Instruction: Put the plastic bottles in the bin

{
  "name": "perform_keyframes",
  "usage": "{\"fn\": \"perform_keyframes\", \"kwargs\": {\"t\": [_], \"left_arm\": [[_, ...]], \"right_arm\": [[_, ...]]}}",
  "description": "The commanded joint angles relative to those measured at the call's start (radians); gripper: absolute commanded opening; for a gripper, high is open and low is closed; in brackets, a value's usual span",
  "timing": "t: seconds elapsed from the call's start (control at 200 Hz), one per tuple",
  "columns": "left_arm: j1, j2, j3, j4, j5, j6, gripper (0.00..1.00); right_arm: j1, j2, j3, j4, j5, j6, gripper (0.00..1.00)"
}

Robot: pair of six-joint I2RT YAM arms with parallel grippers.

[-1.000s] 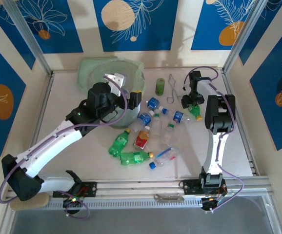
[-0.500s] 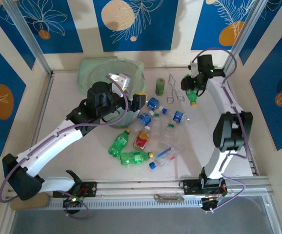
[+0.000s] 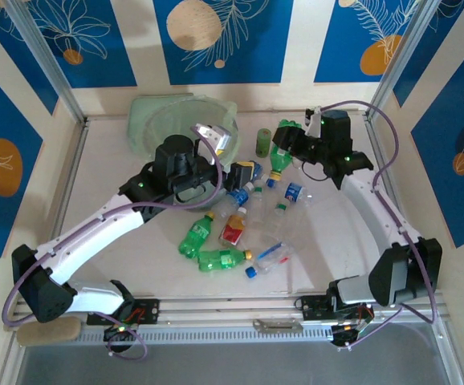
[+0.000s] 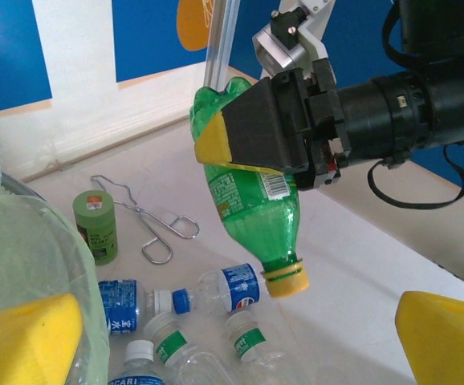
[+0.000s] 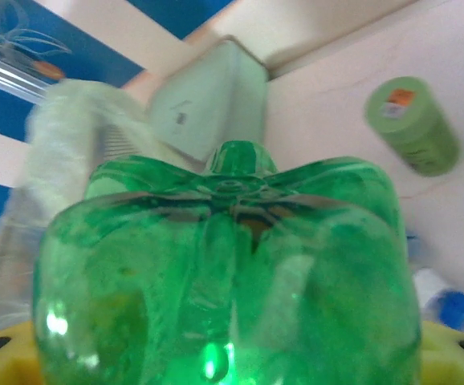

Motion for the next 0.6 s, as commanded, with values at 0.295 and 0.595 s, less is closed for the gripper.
{"fn": "perform_keyframes", "kwargs": {"t": [0.295,0.595], "left_arm": [[-0.023,0.071,0.073,0.074,0.066,-0.013,1.0],[-0.03,0.119,0.094,0.133,0.12,-0.061,1.0]], "right_arm": [[0.136,-0.133,-0.111,0.409,-0.048,0.321,0.55],[0.214,-0.179,-0.16,0.485,0.034,0.305,0.54]]}}
